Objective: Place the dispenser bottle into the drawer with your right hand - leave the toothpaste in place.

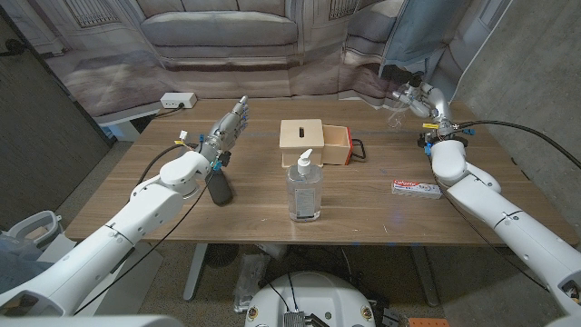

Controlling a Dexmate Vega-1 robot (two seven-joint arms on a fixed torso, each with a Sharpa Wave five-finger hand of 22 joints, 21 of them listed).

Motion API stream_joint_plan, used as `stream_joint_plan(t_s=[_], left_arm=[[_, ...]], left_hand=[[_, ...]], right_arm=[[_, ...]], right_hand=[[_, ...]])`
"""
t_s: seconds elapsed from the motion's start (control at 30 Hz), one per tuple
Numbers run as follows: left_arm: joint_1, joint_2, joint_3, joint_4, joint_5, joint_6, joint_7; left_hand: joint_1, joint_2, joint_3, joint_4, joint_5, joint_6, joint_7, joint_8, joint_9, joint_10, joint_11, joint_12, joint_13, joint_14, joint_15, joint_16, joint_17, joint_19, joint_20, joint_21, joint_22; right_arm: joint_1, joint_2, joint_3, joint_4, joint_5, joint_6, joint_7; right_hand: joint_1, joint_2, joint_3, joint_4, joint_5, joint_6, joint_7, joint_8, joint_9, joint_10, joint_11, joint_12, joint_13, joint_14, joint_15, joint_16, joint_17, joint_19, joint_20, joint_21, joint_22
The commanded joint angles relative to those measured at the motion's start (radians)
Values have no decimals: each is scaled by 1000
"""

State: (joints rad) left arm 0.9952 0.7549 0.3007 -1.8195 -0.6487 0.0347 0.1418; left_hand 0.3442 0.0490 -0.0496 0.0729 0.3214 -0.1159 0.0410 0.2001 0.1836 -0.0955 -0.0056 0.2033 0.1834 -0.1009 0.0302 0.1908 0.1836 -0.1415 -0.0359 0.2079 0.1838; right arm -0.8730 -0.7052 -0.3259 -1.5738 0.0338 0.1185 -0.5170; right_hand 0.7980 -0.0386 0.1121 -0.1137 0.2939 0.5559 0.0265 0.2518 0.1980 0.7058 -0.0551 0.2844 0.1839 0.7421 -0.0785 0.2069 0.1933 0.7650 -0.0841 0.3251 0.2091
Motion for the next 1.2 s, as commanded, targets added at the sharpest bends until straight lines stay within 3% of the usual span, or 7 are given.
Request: stream_joint_plan(t_s=[0.03, 0.23, 0.8, 1.2], left_arm=[[17, 10, -10, -19, 3, 4, 9], [9, 11, -5, -15, 3, 9, 0], [-64, -8, 29, 40, 12, 5, -56], [-43, 4, 22, 4, 15, 12, -39]], left_hand=[[4, 4, -4, 1, 0, -2, -1, -3, 5, -2, -1, -2, 4, -1, -1, 1, 3, 4, -11, 3, 1], [5, 5, -5, 1, 0, -1, -1, -2, 5, -2, -2, -2, 4, -3, 1, 0, 3, 5, -13, 3, 1], [6, 6, -8, 1, -1, -1, -1, -3, 5, -2, -1, -2, 4, -2, -2, 0, 3, 5, -13, 3, 2], [7, 7, -10, 1, -1, -1, 0, -2, 5, -1, -3, -1, 4, -6, -1, -1, 3, 5, -13, 2, 2]], right_arm=[[-12, -6, 3, -36, -10, 12, 21], [-26, -4, 13, -39, 3, 41, 34], [-62, -13, 23, -80, -1, 16, 48], [-53, -17, 16, -81, 0, 51, 88]], right_hand=[[93, 112, 3, 7, -2, 79, -76, -4, 1, 13, -5, -1, 3, -1, -89, -2, 1, -8, -85, -1, 1], [94, 113, 2, 7, -4, 77, -76, -7, 1, 11, -4, -5, 3, -5, -88, -4, 1, -12, -84, -2, 1], [97, 118, 1, 7, -9, 79, -77, -12, 2, 13, -5, -10, 4, -9, -89, -5, 2, -18, -87, -4, 1], [99, 120, 0, 6, -12, 82, -77, -14, 2, 15, -5, -13, 4, -9, -89, -5, 3, -18, -88, -4, 2]])
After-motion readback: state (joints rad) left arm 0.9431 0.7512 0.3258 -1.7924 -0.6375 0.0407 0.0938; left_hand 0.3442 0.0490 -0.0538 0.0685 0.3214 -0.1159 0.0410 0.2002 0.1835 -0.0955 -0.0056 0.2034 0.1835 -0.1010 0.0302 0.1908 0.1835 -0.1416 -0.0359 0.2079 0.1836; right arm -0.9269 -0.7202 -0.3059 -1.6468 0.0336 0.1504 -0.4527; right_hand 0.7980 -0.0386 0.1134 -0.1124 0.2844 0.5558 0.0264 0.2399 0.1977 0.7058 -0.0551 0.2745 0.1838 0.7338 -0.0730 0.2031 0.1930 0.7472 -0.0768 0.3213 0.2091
